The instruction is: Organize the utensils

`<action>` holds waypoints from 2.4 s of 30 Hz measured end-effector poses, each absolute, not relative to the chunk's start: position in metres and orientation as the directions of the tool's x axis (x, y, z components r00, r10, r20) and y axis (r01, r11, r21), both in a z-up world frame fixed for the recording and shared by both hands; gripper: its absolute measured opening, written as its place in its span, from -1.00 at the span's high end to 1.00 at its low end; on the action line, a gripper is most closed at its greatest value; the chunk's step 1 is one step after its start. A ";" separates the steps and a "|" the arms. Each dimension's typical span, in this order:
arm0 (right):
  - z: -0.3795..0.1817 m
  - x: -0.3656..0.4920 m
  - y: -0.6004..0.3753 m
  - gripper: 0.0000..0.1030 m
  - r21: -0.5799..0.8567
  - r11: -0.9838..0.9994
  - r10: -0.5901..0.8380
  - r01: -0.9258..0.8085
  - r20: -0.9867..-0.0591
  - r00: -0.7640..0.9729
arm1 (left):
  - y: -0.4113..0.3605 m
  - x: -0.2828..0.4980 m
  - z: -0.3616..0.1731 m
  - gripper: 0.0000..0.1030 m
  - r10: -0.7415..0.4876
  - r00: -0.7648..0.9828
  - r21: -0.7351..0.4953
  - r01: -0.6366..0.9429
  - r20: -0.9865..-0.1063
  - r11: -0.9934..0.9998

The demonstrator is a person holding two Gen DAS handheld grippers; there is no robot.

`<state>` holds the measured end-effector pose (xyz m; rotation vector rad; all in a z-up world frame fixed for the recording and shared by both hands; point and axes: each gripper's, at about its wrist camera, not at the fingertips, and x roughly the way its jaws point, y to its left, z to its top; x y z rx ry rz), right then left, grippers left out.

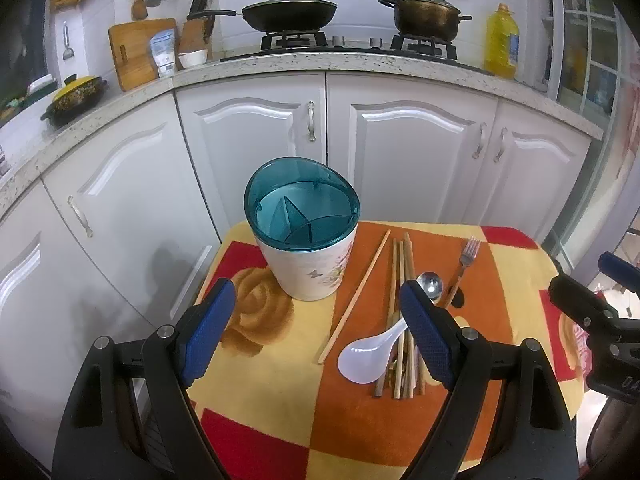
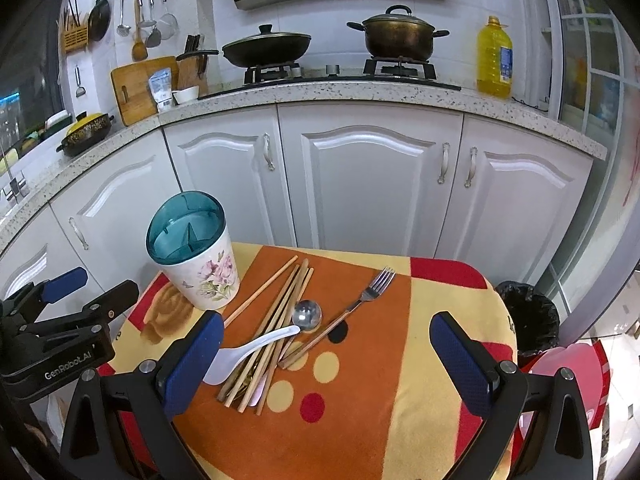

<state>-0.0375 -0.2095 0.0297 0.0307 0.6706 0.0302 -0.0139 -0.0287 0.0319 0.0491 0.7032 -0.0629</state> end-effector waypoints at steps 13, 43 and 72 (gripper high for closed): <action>0.038 -0.041 -0.203 -1.00 -0.003 1.000 0.010 -0.015 -0.619 0.785 | -0.026 -0.019 0.038 -0.64 -0.030 0.776 0.018 0.053 -0.630 0.998; 0.041 -0.042 -0.212 -1.00 -0.012 0.999 -0.033 0.032 -0.623 0.781 | -0.033 -0.025 0.049 -0.64 -0.049 0.790 0.024 0.080 -0.611 0.996; 0.030 -0.040 -0.218 -1.00 0.049 0.999 0.023 0.011 -0.645 0.764 | -0.032 -0.023 0.044 -0.64 -0.044 0.780 0.024 0.076 -0.624 0.997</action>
